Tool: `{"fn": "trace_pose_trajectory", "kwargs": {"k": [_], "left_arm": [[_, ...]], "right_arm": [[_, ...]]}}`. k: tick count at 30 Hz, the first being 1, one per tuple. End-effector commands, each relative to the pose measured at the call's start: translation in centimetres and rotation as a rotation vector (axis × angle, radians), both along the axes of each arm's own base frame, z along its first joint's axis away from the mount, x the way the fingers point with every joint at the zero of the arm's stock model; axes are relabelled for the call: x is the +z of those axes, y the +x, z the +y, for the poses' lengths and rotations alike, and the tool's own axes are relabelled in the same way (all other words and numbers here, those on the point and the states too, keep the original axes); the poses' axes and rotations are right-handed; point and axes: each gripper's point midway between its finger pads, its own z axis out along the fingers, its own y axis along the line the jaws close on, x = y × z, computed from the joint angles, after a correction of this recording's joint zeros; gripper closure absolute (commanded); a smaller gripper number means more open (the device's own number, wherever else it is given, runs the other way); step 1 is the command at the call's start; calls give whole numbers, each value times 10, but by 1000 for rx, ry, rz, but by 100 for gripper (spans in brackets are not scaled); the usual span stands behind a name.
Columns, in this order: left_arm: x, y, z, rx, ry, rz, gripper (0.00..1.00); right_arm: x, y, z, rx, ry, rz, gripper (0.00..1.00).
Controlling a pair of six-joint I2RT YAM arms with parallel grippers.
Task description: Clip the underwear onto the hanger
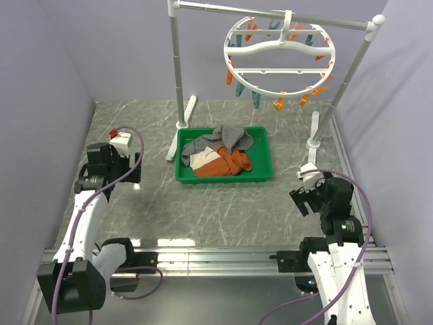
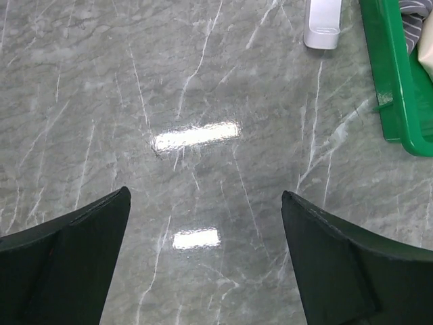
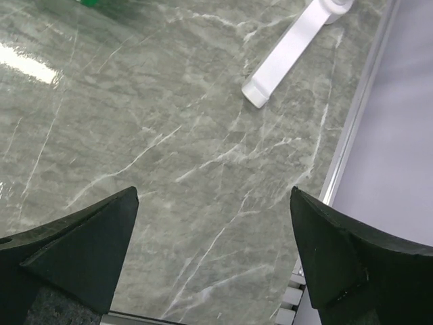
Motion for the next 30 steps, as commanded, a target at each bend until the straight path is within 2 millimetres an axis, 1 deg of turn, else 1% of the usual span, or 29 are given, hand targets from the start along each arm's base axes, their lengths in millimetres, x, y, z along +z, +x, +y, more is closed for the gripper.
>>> {"fn": "trace_pose_trajectory", "kwargs": {"k": [1,4,5,7,9,10,13,14,15,16,17,18,19,20,21,22,23,25,26,28,30], "left_arm": [[14,11,0,-38,35,-59,1],[22,19,-6,-94,55,-75,1],[24,21,-14,-135,52,-80,1],[28,29,-22,-193,68,-82,1],[31,38,-40,-256,74,-80,1],[31,41,-54,-304,81,-79,1],[36,59,-79,-374,107,-81,1],[35,61,-96,-418,114,-79,2],[36,73,-105,-432,126,-75,4],[35,78,-113,-449,136,-73,6],[35,81,-128,-484,140,-71,11],[32,94,-137,-497,149,-60,13],[31,100,-144,-512,154,-56,16],[13,106,-156,-537,161,-11,21],[22,118,-163,-542,166,-30,23],[18,123,-172,-557,176,-22,26],[10,135,-179,-564,183,-3,31],[0,143,-188,-579,194,17,35],[-7,153,-193,-583,196,31,38],[-15,161,-198,-582,196,47,40],[-23,172,-204,-580,192,61,40]], "right_arm": [[2,0,4,38,-5,13,0],[-3,-2,4,46,-11,38,0],[-4,-3,4,47,-11,48,0],[-6,-2,4,49,-12,67,0],[-10,-2,4,45,-7,96,0],[-10,-2,4,44,-5,105,0],[-14,-1,4,38,4,135,0],[-14,-1,5,35,10,139,0],[-16,-1,5,36,15,149,0],[-16,-1,6,37,19,152,0],[-17,-1,7,36,26,159,0],[-18,-1,8,36,32,165,0],[-18,0,9,40,38,168,0],[-18,0,9,36,43,173,0],[-18,1,10,38,46,178,0],[-18,1,11,37,51,180,0],[-17,2,11,30,57,181,0],[-16,4,12,29,63,186,0],[-16,4,12,26,66,186,0],[-16,5,12,26,68,192,0],[-17,5,12,27,69,200,0]]}}
